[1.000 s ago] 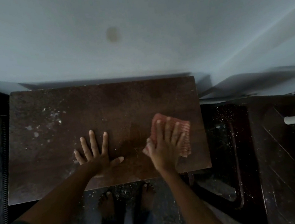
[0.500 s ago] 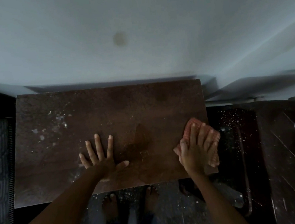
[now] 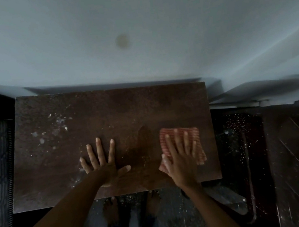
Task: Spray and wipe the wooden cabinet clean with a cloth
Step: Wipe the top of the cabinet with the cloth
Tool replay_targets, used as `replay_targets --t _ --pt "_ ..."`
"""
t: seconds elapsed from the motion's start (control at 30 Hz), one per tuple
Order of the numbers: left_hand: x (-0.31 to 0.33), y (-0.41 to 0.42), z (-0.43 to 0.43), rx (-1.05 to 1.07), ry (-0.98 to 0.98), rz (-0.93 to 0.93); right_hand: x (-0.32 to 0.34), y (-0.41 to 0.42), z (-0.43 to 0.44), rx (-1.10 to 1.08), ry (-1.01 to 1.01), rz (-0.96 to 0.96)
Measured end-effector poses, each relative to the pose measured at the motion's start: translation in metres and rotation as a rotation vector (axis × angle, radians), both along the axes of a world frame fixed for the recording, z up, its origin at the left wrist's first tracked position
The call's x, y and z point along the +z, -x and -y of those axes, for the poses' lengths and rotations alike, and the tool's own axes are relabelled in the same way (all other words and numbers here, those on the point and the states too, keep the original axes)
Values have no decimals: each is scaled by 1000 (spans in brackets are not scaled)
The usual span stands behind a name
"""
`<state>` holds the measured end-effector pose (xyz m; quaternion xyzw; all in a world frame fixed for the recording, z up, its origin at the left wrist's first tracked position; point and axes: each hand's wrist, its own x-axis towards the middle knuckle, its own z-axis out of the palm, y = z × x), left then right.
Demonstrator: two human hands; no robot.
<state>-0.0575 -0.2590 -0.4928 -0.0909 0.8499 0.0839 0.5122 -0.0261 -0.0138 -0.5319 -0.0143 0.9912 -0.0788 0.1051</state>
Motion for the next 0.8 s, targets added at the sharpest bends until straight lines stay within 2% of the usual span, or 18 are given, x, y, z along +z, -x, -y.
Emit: replay_targets --t 0.13,0.27,0.4,0.53,0.63,0.73,0.8 --pt "0 2 0 -7 -2 14 3 24 -30 -390 -52 9" --pt "-1 1 -1 -11 0 20 5 103 -33 -505 -39 48" --pt "-5 -2 0 -17 34 -18 -1 151 -9 -345 -45 17" --pt "-2 1 0 -21 35 1 -4 124 4 -3 -80 -44" --pt "1 3 -1 -31 22 33 -4 90 -16 183 -32 -48" --pt "6 5 -2 -40 26 46 -4 73 -43 216 -34 -37" --pt "6 6 -3 -46 21 57 -4 77 -53 80 -50 -28"
